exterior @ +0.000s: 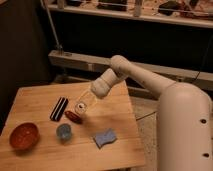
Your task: Stand the bottle upright
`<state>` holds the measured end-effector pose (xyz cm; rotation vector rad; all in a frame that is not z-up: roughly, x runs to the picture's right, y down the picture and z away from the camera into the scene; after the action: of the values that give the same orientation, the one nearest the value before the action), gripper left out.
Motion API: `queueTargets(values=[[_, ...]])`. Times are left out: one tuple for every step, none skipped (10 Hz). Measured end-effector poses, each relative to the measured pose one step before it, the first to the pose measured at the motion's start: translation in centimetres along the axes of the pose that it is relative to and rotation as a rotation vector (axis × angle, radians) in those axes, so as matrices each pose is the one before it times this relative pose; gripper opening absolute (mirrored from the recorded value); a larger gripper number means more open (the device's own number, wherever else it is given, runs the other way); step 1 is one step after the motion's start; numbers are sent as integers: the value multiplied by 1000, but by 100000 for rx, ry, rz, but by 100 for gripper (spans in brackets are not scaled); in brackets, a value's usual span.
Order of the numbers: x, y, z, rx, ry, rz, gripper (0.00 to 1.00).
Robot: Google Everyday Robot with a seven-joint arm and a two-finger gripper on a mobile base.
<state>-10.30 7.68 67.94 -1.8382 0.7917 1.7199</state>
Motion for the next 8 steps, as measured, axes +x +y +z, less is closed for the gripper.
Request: queueTargets(values=[[-8,-119,61,541,1030,997,0],[-36,-216,36,805,1020,1213,0],[-19,-209,-1,667,855,1185,0],[-8,-261,-8,857,879,1436,0],[1,-155,-41,454,417,969,0],[18,-238,-89,804,265,1471,0],[48,-341,-110,1400,84,2020,0],[131,-284,-114,1540,162,2086,0]])
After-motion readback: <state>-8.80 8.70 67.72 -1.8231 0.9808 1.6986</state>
